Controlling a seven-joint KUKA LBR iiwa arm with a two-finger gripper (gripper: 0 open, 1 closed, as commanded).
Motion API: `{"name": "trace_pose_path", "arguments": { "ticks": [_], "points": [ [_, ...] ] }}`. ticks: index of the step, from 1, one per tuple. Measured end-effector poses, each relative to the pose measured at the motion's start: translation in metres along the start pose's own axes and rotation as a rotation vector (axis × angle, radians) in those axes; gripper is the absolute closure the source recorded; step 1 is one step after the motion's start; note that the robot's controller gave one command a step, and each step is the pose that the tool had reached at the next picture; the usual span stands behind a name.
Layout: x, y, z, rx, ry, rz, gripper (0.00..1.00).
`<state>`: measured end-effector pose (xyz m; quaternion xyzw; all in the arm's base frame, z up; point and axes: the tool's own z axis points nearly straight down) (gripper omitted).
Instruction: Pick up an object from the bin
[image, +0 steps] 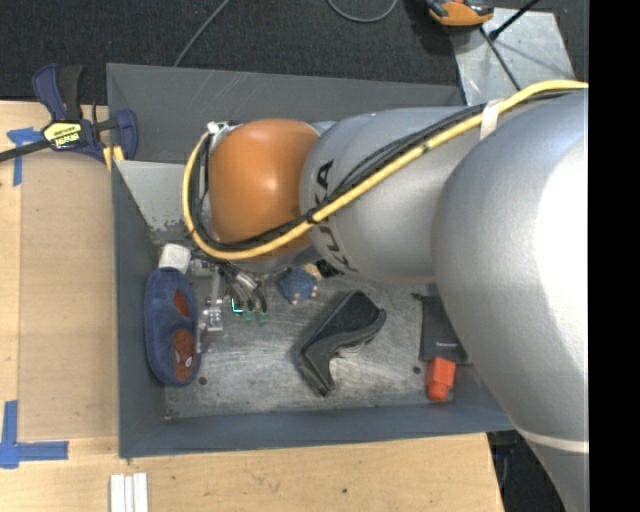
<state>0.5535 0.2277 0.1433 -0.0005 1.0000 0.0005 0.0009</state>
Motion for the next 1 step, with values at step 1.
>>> {"name": "trace_pose_path", "arguments": {
  "ticks": [1],
  "points": [
    [0.0375, 0.0000, 0.0651, 0.000, -0.023, -0.328, 0.00]
  ]
}}
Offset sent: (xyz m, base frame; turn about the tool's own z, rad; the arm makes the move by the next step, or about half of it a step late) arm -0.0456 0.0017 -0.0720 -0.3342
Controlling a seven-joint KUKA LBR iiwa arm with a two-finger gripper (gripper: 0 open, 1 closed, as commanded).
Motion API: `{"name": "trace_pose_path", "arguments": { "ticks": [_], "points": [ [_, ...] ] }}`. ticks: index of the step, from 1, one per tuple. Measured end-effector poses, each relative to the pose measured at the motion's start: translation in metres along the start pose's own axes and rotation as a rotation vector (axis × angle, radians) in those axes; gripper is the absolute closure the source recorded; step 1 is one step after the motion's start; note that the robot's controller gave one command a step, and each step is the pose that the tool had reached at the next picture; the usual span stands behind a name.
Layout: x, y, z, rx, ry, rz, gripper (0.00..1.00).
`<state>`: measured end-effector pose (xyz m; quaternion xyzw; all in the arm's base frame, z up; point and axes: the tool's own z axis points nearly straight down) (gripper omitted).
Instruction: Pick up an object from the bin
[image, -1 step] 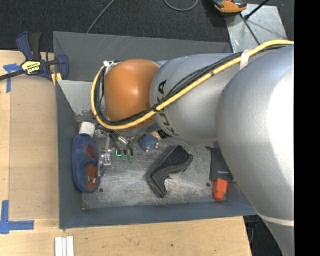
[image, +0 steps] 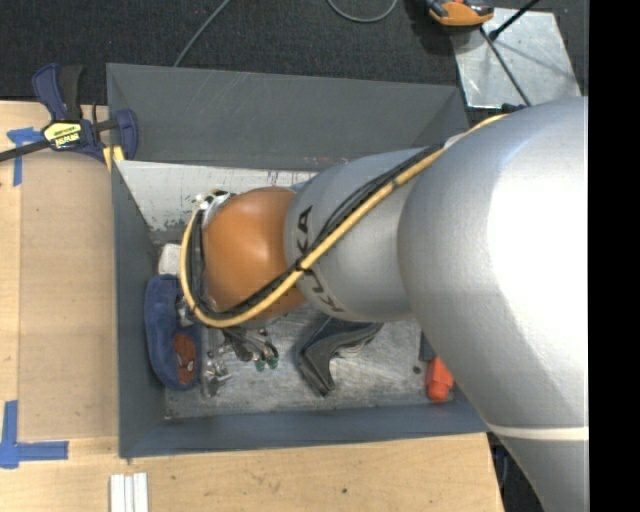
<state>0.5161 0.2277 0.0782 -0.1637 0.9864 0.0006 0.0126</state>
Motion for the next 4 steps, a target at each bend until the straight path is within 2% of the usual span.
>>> {"name": "trace_pose_path", "arguments": {
  "ticks": [1, 2, 3, 4],
  "points": [
    [0.002, 0.011, 0.000, 0.009, 0.001, -0.004, 0.00],
    [-0.006, 0.002, 0.000, 0.015, 0.000, -0.193, 0.00],
    [-0.005, 0.012, -0.036, -0.002, 0.021, -0.276, 0.00],
    [-0.040, -0.007, -0.014, 0.006, 0.039, -0.536, 0.00]
  ]
}}
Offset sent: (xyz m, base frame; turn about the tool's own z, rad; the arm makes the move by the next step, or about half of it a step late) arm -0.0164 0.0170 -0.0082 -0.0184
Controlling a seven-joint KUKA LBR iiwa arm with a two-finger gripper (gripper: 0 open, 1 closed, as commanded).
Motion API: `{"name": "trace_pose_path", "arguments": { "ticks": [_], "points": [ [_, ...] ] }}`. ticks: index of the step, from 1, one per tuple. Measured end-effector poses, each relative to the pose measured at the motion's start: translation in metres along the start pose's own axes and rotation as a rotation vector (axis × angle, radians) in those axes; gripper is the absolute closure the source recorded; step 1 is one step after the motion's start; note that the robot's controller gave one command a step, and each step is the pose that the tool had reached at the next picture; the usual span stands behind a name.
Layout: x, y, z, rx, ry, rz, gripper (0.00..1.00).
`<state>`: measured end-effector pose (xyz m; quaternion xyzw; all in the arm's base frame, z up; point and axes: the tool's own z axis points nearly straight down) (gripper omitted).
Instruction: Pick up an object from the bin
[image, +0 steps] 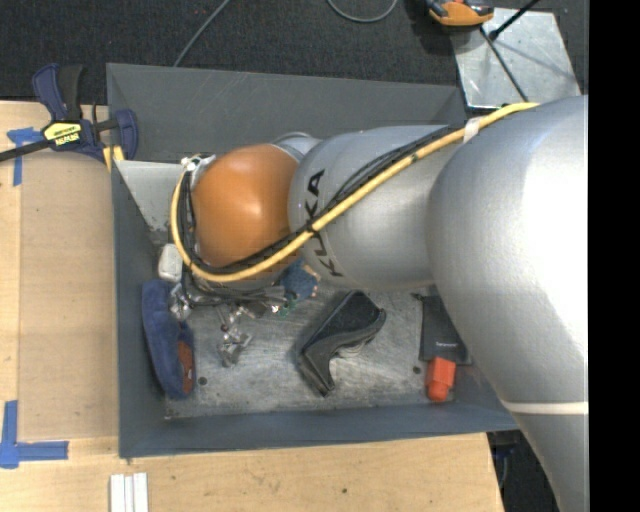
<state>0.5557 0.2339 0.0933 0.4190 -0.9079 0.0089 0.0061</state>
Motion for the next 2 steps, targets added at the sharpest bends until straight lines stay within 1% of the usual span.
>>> {"name": "trace_pose_path", "arguments": {
  "ticks": [1, 2],
  "points": [
    [0.069, -0.072, -0.128, -0.007, -0.027, 0.193, 0.00],
    [0.105, -0.143, -0.067, -0.012, -0.014, 0.269, 0.00]
  ]
}}
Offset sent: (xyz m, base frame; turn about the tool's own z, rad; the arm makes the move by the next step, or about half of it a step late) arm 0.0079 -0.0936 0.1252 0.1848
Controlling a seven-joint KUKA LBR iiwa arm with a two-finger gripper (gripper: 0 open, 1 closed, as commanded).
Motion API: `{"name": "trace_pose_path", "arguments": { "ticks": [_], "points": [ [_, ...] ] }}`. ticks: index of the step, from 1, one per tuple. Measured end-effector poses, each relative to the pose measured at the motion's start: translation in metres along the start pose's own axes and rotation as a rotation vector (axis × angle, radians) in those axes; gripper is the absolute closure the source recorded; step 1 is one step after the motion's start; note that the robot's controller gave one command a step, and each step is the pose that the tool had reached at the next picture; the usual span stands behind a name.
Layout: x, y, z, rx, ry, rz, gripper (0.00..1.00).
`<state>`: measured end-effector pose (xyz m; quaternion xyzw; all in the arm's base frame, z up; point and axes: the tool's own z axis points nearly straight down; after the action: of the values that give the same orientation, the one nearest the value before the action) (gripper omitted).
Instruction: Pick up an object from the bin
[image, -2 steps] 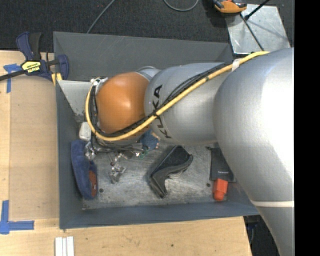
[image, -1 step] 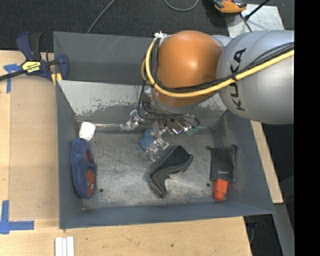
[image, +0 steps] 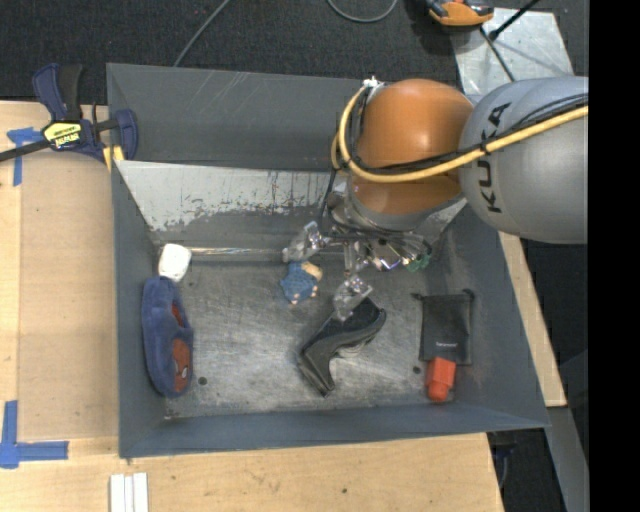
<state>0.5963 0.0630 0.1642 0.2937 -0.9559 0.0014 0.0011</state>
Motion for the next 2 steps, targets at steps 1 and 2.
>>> {"name": "trace_pose_path", "arguments": {
  "ticks": [1, 2],
  "points": [
    [-0.0124, -0.0040, 0.0547, 0.003, -0.015, -0.159, 0.00],
    [-0.0100, -0.0043, 0.0589, -0.001, -0.008, -0.156, 1.00]
  ]
}}
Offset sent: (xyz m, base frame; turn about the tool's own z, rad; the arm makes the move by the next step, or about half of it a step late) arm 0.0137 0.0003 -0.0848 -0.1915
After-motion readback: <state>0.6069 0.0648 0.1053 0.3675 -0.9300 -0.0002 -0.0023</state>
